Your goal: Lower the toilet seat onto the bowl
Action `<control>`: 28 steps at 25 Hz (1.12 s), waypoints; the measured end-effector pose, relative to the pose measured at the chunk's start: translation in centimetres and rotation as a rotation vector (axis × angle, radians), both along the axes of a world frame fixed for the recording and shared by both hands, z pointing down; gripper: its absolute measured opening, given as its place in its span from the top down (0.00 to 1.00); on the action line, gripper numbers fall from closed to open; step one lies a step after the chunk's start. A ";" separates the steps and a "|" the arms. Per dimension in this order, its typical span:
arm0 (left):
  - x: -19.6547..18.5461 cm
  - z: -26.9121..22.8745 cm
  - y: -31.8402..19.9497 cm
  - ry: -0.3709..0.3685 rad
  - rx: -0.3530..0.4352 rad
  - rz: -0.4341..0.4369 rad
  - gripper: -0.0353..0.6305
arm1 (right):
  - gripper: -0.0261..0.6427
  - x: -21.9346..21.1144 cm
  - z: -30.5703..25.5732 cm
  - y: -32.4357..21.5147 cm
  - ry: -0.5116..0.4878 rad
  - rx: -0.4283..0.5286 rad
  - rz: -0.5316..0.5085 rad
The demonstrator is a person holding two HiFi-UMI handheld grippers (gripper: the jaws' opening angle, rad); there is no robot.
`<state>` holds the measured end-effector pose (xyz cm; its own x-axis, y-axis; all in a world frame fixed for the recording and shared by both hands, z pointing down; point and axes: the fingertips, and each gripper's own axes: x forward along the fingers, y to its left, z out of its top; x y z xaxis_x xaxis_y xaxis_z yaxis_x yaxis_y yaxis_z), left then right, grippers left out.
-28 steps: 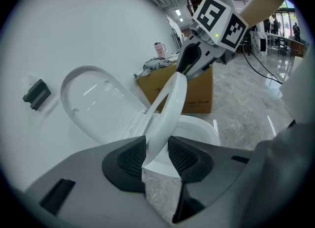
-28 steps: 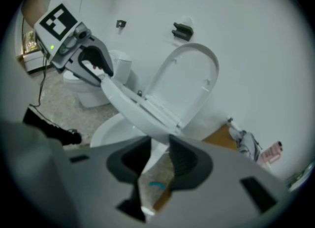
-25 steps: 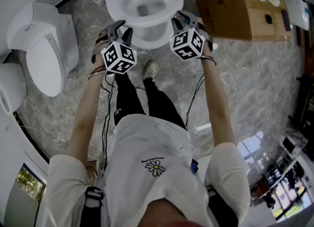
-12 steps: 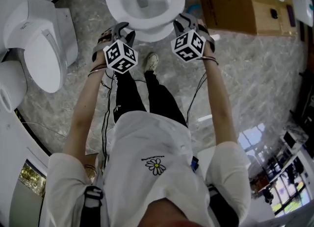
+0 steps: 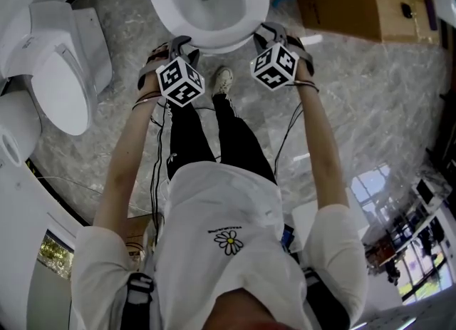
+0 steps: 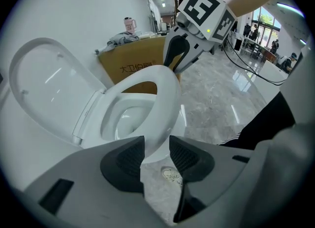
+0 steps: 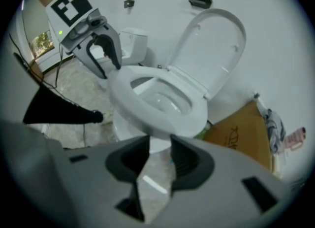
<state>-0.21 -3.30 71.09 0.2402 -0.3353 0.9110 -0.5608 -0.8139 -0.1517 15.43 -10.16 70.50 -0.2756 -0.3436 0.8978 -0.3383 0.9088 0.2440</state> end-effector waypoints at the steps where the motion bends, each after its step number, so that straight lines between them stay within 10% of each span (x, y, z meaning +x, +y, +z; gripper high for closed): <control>1: 0.1 0.5 0.1 0.000 -0.009 0.004 0.68 | 0.74 0.1 0.5 0.1 0.002 -0.011 0.003; 28: 1.9 13.3 3.6 0.008 -0.240 0.002 0.68 | 0.80 1.9 13.9 3.3 0.075 -0.267 0.127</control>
<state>1.64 0.33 84.37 0.2480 -0.1093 0.9626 -0.5599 -0.8271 0.0503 17.36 -6.83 84.42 -0.1752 -0.1204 0.9771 -0.4433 0.8958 0.0309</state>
